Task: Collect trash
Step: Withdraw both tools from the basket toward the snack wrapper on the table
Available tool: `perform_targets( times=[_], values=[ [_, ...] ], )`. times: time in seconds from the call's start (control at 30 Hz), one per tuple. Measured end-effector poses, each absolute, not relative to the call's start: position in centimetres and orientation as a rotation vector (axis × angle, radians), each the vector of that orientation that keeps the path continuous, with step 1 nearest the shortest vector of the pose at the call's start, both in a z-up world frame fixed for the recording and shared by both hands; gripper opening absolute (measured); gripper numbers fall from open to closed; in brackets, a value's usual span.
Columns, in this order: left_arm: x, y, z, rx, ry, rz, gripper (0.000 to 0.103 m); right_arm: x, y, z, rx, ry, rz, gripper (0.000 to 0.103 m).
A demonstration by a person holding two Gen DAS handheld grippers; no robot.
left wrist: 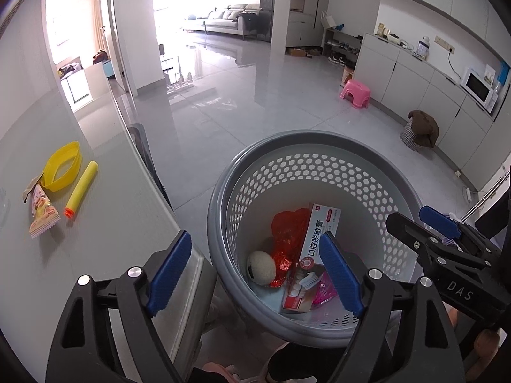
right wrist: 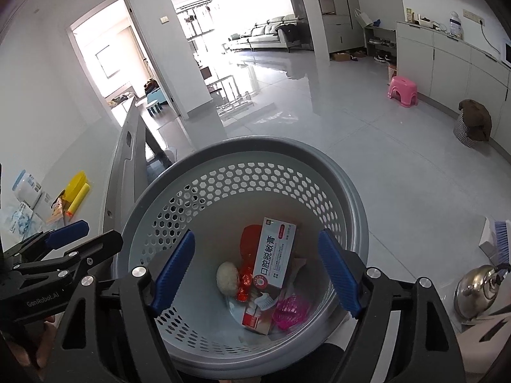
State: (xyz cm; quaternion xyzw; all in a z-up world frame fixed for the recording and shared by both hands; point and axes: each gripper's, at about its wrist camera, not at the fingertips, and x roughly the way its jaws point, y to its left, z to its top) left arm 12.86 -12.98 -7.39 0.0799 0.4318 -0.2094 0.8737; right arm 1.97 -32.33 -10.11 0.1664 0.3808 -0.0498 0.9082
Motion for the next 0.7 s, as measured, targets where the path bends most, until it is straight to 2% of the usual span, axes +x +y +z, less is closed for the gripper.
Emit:
perform_targets(
  times=[0.63,0.7],
  values=[
    [10.6,-10.1,-5.3,0.151,0.868,-0.401,0.081,0.2,-30.6,-8.4,0.358,0.775,-0.06,0.077],
    [10.2,-9.7,-5.1,0.154,0.862,-0.389,0.082,0.0,-30.3,-7.9,0.353,0.767,-0.054,0.082]
  ],
)
